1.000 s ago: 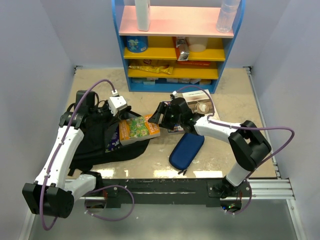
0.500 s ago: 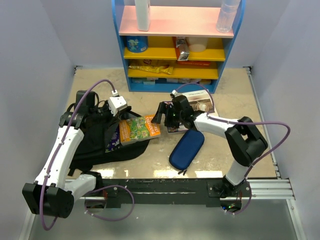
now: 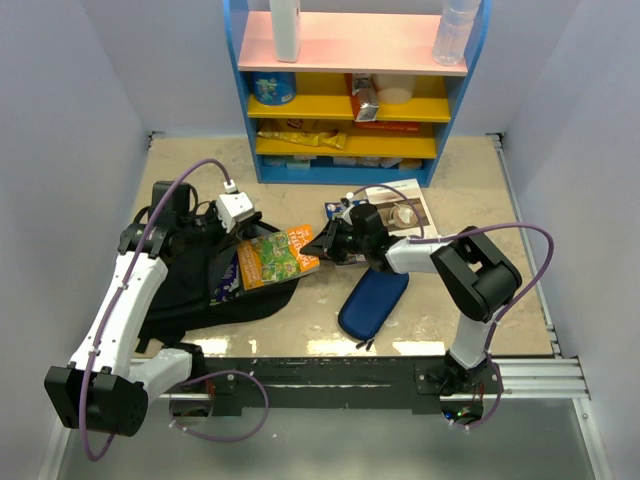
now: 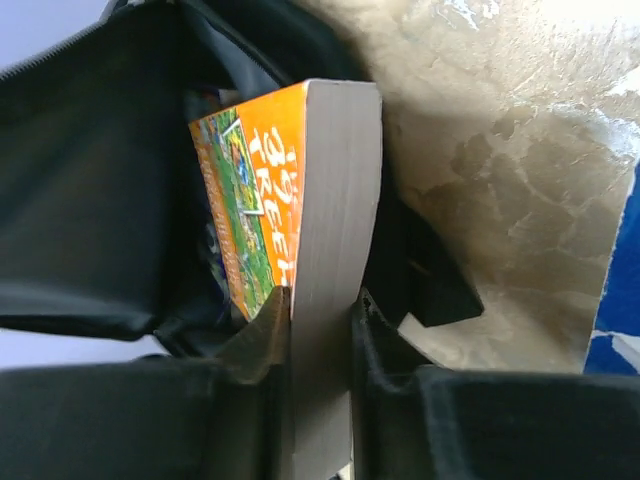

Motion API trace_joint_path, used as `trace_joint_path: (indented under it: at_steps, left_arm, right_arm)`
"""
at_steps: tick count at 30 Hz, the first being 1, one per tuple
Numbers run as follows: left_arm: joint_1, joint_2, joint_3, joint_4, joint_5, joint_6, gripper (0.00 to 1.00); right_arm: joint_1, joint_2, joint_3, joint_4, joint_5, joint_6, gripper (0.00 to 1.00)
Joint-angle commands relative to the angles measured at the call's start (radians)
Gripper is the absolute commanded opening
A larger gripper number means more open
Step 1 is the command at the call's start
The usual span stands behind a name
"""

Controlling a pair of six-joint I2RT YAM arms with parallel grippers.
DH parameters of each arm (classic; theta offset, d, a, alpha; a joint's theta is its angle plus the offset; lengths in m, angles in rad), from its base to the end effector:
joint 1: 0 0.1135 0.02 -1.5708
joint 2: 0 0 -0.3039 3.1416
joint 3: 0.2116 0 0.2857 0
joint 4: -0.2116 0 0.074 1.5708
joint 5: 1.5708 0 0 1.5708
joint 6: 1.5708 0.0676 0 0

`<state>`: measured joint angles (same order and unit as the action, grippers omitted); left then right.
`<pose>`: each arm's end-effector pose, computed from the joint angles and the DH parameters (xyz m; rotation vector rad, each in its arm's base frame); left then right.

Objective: Pack the student bag
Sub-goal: Place the book in the student bag.

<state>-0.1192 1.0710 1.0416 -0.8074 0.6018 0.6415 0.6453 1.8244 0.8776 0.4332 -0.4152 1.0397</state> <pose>0.2360 -0.0668 0.3357 1.0858 1.9918 -0.4518 0.3243 0.2783 0.1493 0.1783 2.3787 1.3639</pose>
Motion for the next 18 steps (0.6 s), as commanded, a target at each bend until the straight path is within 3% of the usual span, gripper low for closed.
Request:
trace_joint_path:
  at_steps: [1, 11, 18]
  left_arm:
    - [-0.007, -0.014, 0.051, 0.014, 0.05, 0.023, 0.0]
    - [-0.007, -0.014, 0.049, 0.01, 0.046, 0.024, 0.0]
    - [-0.007, -0.014, 0.043, 0.016, 0.044, 0.026, 0.0]
  right_arm:
    - [-0.032, -0.045, -0.052, 0.211, -0.062, 0.144, 0.0]
    - [-0.061, -0.019, -0.098, 0.449, -0.14, 0.347, 0.0]
    - [-0.062, -0.06, -0.071, 0.414, -0.137, 0.339, 0.0]
